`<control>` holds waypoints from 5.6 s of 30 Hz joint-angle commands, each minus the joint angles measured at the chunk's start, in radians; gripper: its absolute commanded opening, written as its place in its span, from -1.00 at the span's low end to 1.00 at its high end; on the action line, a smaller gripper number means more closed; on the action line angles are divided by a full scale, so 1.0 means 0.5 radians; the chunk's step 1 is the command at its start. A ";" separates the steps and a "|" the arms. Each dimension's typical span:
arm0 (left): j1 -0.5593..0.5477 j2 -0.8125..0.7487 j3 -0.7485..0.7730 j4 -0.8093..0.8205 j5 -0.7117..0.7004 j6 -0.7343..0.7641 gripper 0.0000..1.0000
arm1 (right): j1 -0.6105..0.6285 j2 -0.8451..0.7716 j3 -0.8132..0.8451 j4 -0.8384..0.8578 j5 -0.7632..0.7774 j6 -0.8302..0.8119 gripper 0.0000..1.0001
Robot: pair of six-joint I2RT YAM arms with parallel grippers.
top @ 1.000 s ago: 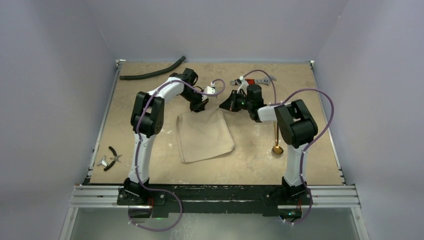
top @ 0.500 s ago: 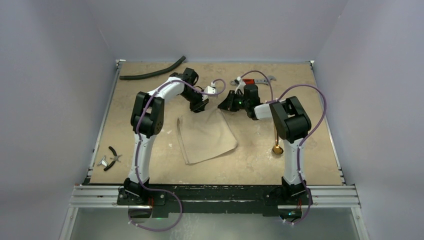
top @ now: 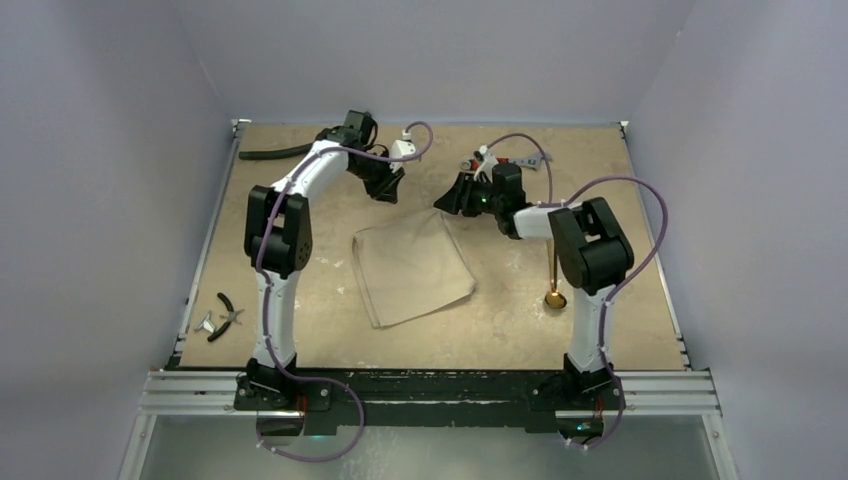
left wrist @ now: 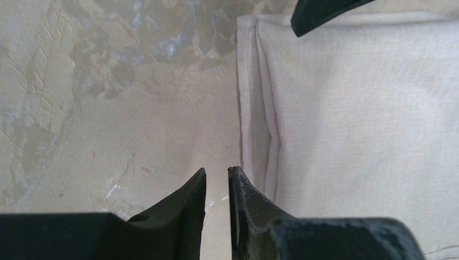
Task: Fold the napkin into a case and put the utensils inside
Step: Smooth out the lower triangle-folded napkin at the center of the board.
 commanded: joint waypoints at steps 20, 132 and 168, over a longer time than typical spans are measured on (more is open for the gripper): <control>-0.194 -0.168 -0.537 0.805 -0.134 -0.408 -0.70 | 0.042 -0.146 -0.434 0.441 -0.204 0.242 -1.00; 0.098 -0.962 -0.994 0.411 -0.205 -0.457 -0.70 | 0.181 -0.349 -0.112 -0.080 0.469 0.161 -0.39; -0.105 -0.473 -1.147 0.897 -0.646 -0.438 -0.79 | 0.203 -0.567 -1.585 0.708 -0.338 0.655 -1.00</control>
